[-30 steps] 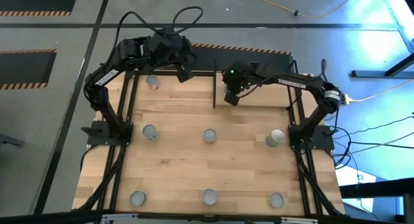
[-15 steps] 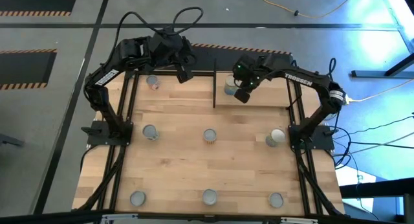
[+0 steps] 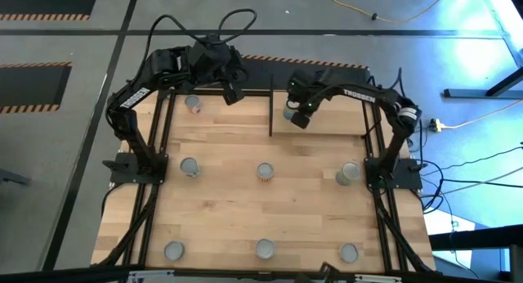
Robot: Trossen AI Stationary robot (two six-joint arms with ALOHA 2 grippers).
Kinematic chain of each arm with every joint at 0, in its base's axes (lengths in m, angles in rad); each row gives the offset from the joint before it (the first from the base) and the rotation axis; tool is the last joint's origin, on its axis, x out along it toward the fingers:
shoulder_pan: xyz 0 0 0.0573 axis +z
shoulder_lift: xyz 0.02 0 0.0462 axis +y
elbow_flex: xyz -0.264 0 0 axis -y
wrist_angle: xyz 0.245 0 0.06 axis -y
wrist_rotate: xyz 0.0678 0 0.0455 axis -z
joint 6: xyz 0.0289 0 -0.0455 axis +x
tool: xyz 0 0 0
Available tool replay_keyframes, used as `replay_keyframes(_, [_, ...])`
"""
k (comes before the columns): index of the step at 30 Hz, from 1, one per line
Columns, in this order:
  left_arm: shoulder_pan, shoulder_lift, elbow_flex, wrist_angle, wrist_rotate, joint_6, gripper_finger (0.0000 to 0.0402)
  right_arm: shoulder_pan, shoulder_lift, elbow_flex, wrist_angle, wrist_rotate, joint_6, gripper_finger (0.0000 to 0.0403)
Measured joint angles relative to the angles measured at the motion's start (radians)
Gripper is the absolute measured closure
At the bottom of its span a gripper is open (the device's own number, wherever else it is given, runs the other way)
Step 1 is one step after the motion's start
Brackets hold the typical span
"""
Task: Pick and place cans onto a shelf
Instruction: Put the top canned cherries on the shelf
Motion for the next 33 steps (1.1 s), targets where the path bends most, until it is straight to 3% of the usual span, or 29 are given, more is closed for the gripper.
replay_keyframes(33, [0.000, 0.000, 0.000, -0.019, 0.000, 0.001, 0.0376, -0.058, 0.023, 0.000, 0.294, 0.015, -0.022, 0.0402])
